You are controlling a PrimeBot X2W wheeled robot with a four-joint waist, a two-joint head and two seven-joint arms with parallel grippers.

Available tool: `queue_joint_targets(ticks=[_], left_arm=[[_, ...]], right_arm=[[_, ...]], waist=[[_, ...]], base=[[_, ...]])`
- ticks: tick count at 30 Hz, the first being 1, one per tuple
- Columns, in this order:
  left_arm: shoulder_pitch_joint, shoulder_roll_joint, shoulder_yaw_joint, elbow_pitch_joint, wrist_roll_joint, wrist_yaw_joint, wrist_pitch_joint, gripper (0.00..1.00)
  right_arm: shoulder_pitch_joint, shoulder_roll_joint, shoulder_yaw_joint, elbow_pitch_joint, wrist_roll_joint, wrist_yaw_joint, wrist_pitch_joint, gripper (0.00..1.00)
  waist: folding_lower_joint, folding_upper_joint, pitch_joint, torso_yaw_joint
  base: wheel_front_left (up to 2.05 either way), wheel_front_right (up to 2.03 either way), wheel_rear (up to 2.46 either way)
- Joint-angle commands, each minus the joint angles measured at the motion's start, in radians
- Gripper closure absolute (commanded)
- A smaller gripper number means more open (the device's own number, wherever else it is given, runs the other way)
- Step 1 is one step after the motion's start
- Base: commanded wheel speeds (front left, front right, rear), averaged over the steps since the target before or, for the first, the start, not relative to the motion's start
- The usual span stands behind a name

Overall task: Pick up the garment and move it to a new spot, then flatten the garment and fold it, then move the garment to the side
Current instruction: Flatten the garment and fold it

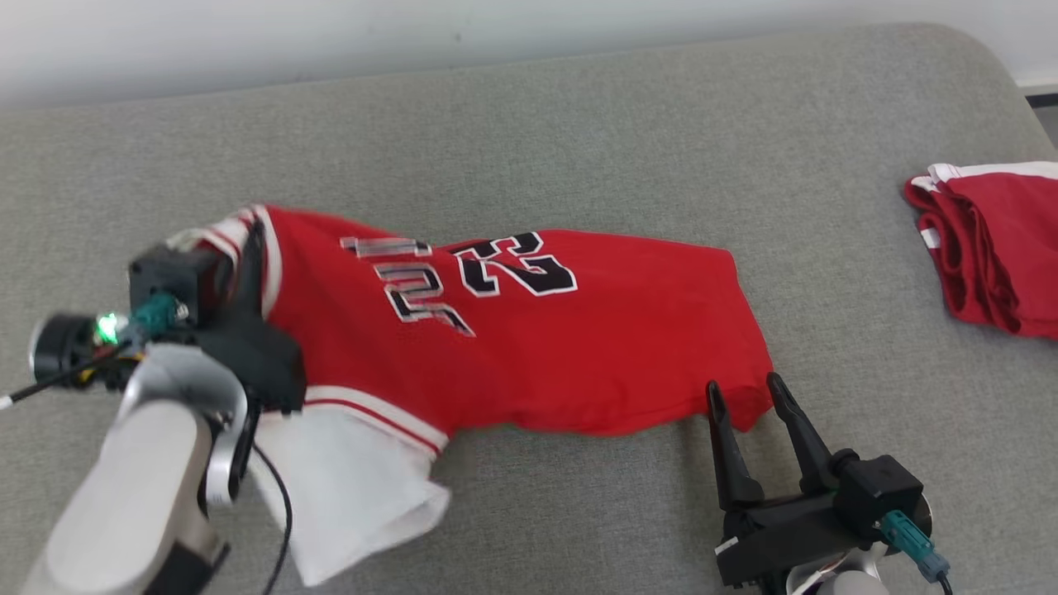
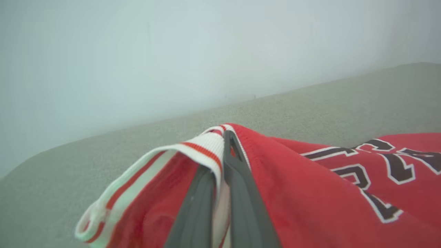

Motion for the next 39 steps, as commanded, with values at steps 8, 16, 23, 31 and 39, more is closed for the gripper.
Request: queue_joint_targets(ticks=[8, 16, 23, 31, 39], left_arm=[[-0.159, -0.014, -0.016, 0.237, 0.059, 0.001, -0.084, 0.51], [-0.053, -0.033, 0.022, 0.277, -0.015, 0.021, -0.079, 0.00], [0.167, -0.015, 0.079, 0.044, -0.071, 0.046, -0.194, 0.00], [0.419, -0.066, 0.118, -0.186, -0.035, 0.143, -0.346, 0.00], [0.606, -0.189, 0.201, -0.309, 0.117, 0.091, -0.358, 0.00]], right_arm=[[-0.016, 0.003, 0.008, -0.003, -0.009, -0.003, 0.000, 0.00], [0.019, 0.003, -0.036, -0.015, -0.028, -0.003, 0.000, 0.00], [0.045, 0.003, -0.069, -0.028, -0.043, -0.003, 0.000, 0.00], [0.068, 0.003, -0.072, -0.017, -0.041, -0.003, 0.001, 0.00], [0.094, 0.003, -0.071, 0.012, -0.032, -0.003, 0.004, 0.00]], waist=[[-0.0001, -0.0001, 0.016, -0.043], [-0.0001, -0.0001, -0.038, -0.021], [-0.0001, -0.0001, -0.094, 0.024], [-0.0001, -0.0001, -0.149, 0.047], [-0.0001, -0.0001, -0.195, 0.063]], base=[[0.00, 0.00, 0.00], [0.00, 0.00, 0.00], [0.00, 0.00, 0.00], [0.00, 0.00, 0.00], [0.00, 0.00, 0.00]])
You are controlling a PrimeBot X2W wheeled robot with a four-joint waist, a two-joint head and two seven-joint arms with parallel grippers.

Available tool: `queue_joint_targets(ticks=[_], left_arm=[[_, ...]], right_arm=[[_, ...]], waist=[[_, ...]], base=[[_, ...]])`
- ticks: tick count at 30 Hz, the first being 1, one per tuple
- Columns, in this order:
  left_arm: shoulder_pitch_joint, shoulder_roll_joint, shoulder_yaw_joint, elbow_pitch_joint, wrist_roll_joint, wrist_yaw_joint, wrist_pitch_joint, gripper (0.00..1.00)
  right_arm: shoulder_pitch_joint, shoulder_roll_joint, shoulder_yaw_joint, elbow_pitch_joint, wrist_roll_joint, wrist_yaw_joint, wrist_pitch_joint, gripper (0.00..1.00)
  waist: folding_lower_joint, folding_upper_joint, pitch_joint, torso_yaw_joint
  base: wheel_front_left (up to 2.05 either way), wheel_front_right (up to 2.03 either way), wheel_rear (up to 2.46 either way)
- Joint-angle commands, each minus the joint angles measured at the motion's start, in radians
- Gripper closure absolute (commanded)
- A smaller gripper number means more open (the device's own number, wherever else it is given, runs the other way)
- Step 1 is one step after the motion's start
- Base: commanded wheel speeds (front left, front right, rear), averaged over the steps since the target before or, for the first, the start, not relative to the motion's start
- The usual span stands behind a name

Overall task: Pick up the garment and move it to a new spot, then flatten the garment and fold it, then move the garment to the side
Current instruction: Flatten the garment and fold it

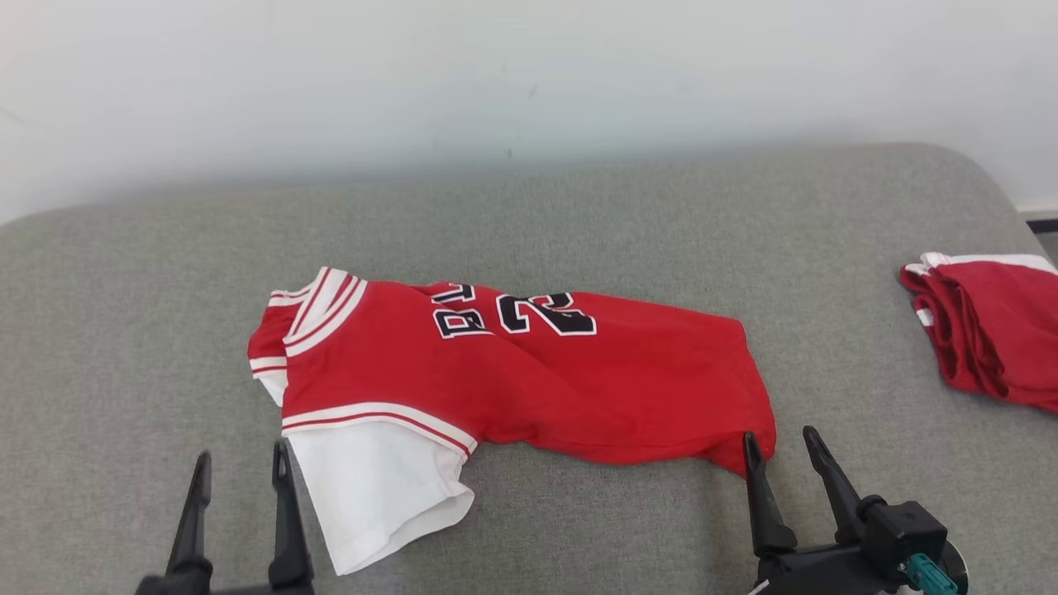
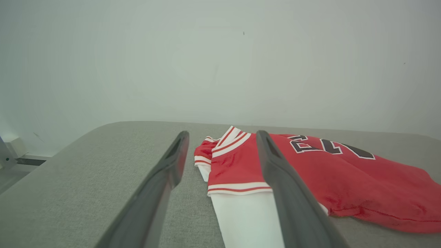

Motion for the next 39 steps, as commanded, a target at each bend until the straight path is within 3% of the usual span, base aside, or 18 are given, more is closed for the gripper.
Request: queue_joint_targets(ticks=[1, 8, 13, 21, 30, 39], left_arm=[[0.033, -0.017, 0.024, -0.003, 0.034, -0.015, -0.003, 0.00], [0.125, -0.092, 0.118, 0.043, 0.117, -0.096, -0.003, 0.00], [0.137, -0.111, 0.140, 0.090, 0.155, -0.147, -0.003, 0.00], [0.120, -0.128, 0.169, 0.141, 0.173, -0.193, -0.003, 0.00], [0.104, -0.138, 0.177, 0.170, 0.186, -0.227, -0.003, 0.00], [0.026, -0.141, 0.111, 0.332, 0.133, -0.294, 0.047, 0.00]], right_arm=[[0.011, 0.002, -0.005, 0.008, 0.003, -0.003, -0.003, 0.00], [0.041, 0.003, -0.029, 0.047, 0.000, -0.003, -0.007, 0.00], [0.055, 0.002, -0.031, 0.066, 0.000, -0.003, -0.007, 0.00], [0.039, 0.002, -0.025, 0.073, 0.001, -0.003, -0.008, 0.00], [0.026, 0.002, -0.021, 0.057, -0.011, -0.003, -0.002, 0.00], [0.005, 0.002, -0.044, 0.000, -0.051, -0.003, 0.106, 0.00]], waist=[[0.0002, 0.0000, -0.021, 0.008], [0.0002, 0.0000, -0.052, 0.013], [0.0002, 0.0000, -0.059, 0.018], [0.0002, 0.0000, -0.049, 0.011], [0.0002, 0.0000, -0.039, 0.003], [0.0002, 0.0000, -0.040, -0.001]], base=[[0.00, 0.00, 0.00], [0.00, 0.00, 0.00], [0.00, 0.00, 0.00], [0.00, 0.00, 0.00], [0.00, 0.00, 0.00], [0.00, 0.00, 0.00]])
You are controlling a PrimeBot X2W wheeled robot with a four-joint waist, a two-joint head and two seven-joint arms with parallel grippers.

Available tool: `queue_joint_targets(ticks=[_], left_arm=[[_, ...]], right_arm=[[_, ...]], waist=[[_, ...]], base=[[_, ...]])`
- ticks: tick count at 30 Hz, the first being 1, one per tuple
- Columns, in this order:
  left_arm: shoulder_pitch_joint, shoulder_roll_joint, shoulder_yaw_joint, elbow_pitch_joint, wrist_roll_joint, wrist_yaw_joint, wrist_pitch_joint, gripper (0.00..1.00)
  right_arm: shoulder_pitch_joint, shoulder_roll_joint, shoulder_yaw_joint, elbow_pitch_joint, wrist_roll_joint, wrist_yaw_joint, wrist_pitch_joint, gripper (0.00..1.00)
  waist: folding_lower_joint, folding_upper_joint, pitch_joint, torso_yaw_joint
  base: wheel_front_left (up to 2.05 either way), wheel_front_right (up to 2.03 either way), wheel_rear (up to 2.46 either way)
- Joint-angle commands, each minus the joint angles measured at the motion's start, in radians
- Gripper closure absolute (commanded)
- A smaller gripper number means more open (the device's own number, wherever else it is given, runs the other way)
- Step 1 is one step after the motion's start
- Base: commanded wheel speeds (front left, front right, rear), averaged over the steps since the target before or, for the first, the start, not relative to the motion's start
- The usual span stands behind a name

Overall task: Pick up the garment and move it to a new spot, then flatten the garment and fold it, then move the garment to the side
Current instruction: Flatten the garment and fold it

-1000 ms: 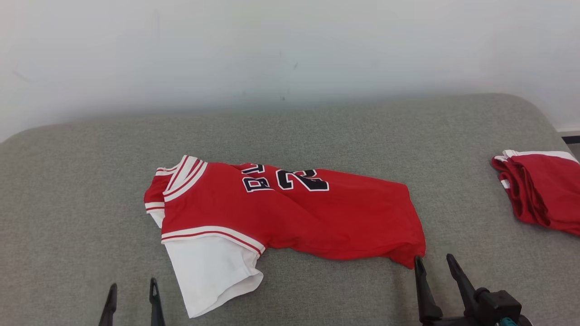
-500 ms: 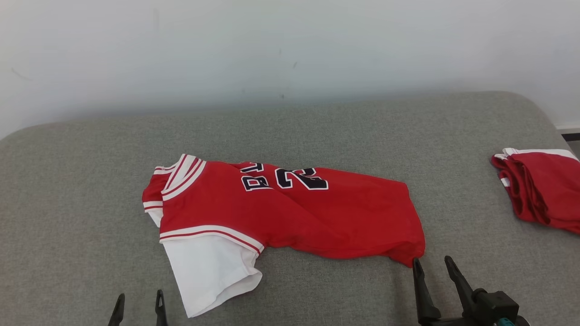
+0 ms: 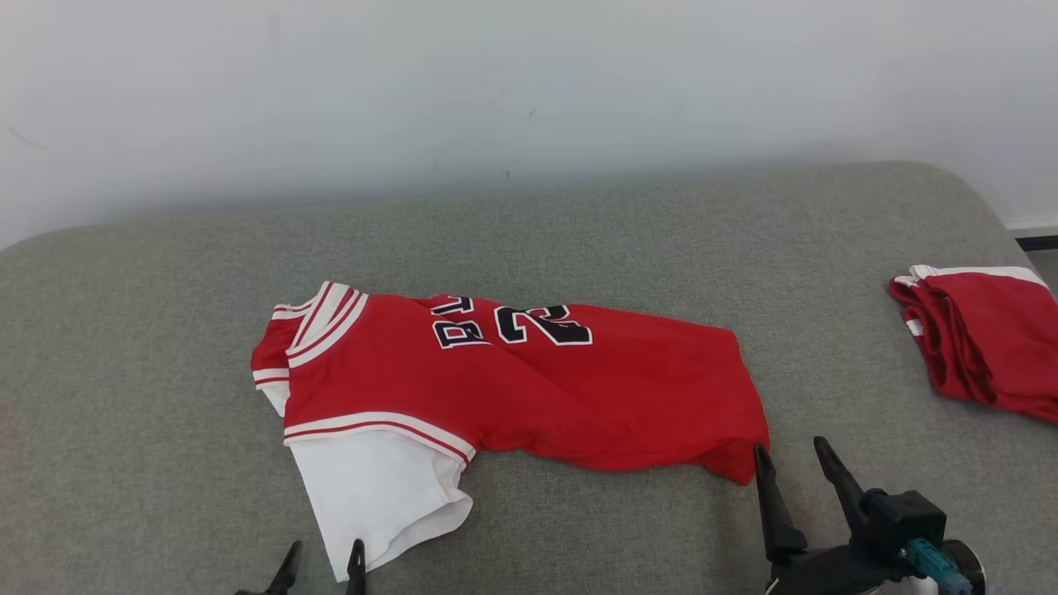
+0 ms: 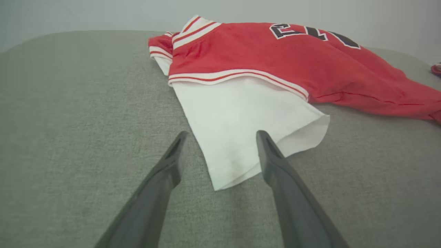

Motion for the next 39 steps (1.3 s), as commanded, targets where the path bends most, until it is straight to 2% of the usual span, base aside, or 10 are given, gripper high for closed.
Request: queue_joint_targets(ticks=[1, 10, 12, 13, 14, 32, 33, 34, 38, 39], left_arm=[[-0.025, 0.001, -0.001, 0.020, -0.008, -0.001, 0.017, 0.00], [-0.145, 0.007, 0.000, 0.194, -0.028, 0.038, 0.183, 0.03], [-0.157, 0.006, -0.007, 0.202, -0.039, 0.028, 0.188, 0.50], [-0.161, 0.006, -0.011, 0.207, -0.039, 0.026, 0.192, 0.64], [-0.166, 0.007, -0.017, 0.210, -0.035, 0.023, 0.194, 1.00], [-0.209, 0.021, -0.045, 0.226, -0.052, 0.018, 0.166, 1.00], [-0.211, 0.022, -0.047, 0.226, -0.052, 0.019, 0.166, 1.00], [-0.214, 0.022, -0.048, 0.225, -0.053, 0.020, 0.163, 1.00], [-0.220, 0.025, -0.049, 0.224, -0.057, 0.027, 0.160, 1.00], [-0.222, 0.026, -0.049, 0.224, -0.057, 0.027, 0.160, 1.00]], right_arm=[[-0.009, 0.002, -0.003, -0.010, -0.011, -0.003, 0.010, 0.00], [-0.040, 0.002, 0.020, -0.021, -0.015, -0.003, 0.120, 0.00], [-0.051, 0.003, 0.021, -0.011, -0.015, -0.003, 0.145, 0.00], [-0.056, 0.003, 0.019, -0.004, -0.012, -0.003, 0.161, 0.00], [-0.060, 0.002, 0.012, 0.007, -0.010, -0.003, 0.182, 0.00], [-0.213, 0.003, -0.072, 0.167, -0.045, -0.003, 0.394, 0.00], [-0.219, 0.003, -0.071, 0.175, -0.042, -0.003, 0.401, 0.48], [-0.226, 0.003, -0.070, 0.182, -0.038, -0.003, 0.405, 0.64], [-0.233, 0.003, -0.060, 0.205, -0.023, -0.003, 0.417, 1.00], [-0.233, 0.003, -0.058, 0.208, -0.021, -0.003, 0.414, 1.00]], waist=[[0.0000, 0.0000, 0.001, -0.001], [0.0000, 0.0000, 0.035, -0.037], [0.0000, 0.0000, 0.045, -0.040], [0.0000, 0.0000, 0.050, -0.040], [0.0000, 0.0000, 0.055, -0.039], [0.0000, 0.0000, 0.118, 0.013], [0.0000, 0.0000, 0.121, 0.014], [0.0000, 0.0000, 0.124, 0.016], [0.0000, 0.0000, 0.133, 0.021], [0.0000, 0.0000, 0.135, 0.021]], base=[[0.00, 0.00, 0.00], [0.00, 0.00, 0.00], [0.00, 0.00, 0.00], [0.00, 0.00, 0.00], [0.00, 0.00, 0.00], [0.00, 0.00, 0.00], [0.00, 0.00, 0.00], [0.00, 0.00, 0.00], [0.00, 0.00, 0.00], [0.00, 0.00, 0.00]])
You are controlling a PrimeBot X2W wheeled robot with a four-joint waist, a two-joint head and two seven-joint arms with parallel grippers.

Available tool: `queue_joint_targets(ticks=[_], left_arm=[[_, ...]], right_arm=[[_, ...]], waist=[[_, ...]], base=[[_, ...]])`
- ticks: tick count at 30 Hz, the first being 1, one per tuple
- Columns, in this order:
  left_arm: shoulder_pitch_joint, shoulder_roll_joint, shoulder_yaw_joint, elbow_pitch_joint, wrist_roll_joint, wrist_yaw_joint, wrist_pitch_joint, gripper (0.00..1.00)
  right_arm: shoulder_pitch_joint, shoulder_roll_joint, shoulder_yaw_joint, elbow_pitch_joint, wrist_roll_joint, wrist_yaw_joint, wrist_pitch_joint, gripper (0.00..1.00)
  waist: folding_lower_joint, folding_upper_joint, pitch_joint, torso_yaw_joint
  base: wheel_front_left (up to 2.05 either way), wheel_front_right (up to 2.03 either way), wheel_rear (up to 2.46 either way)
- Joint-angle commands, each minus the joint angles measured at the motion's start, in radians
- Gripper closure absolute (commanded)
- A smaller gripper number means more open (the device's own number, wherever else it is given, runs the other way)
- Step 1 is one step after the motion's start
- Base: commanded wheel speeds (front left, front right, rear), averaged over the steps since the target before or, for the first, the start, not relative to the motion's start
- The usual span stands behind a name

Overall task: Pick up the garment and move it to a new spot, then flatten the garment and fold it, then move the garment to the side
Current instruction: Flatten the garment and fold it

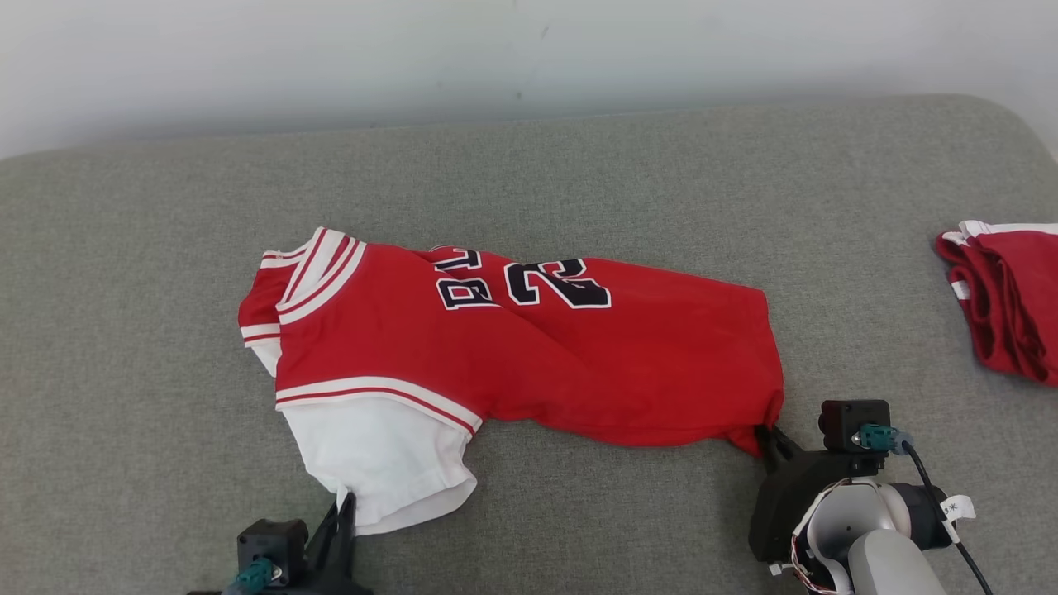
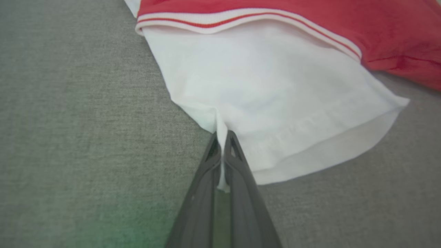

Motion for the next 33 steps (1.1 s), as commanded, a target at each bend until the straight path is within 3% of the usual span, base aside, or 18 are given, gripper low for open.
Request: queue_joint_targets(ticks=[1, 8, 17, 27, 33], left_arm=[[-0.003, 0.013, 0.006, 0.013, -0.004, 0.009, 0.006, 1.00], [-0.013, 0.014, 0.026, -0.031, -0.025, 0.021, -0.047, 1.00], [-0.040, -0.006, 0.096, -0.222, -0.177, -0.006, -0.133, 1.00], [-0.132, 0.024, 0.109, -0.454, -0.296, -0.037, -0.068, 1.00], [-0.252, 0.059, 0.125, -0.568, -0.358, -0.043, -0.007, 1.00]], right_arm=[[0.003, 0.003, 0.002, 0.010, 0.004, -0.003, 0.002, 1.00], [0.004, 0.002, -0.006, -0.030, 0.007, -0.003, -0.041, 1.00], [0.031, 0.002, -0.027, -0.217, 0.000, -0.003, -0.074, 1.00], [0.003, 0.002, -0.031, -0.443, -0.011, -0.003, -0.122, 1.00], [-0.061, -0.041, -0.018, -0.517, -0.014, -0.003, -0.116, 1.00]], waist=[[0.0000, 0.0000, 0.003, 0.001], [0.0000, 0.0000, 0.003, -0.007], [0.0000, 0.0000, -0.024, -0.018], [0.0000, 0.0000, -0.057, -0.029], [0.0000, 0.0000, -0.080, -0.038]], base=[[0.00, 0.00, 0.00], [0.00, 0.00, 0.00], [0.00, 0.00, 0.00], [0.00, 0.00, 0.00], [0.00, 0.00, 0.00]])
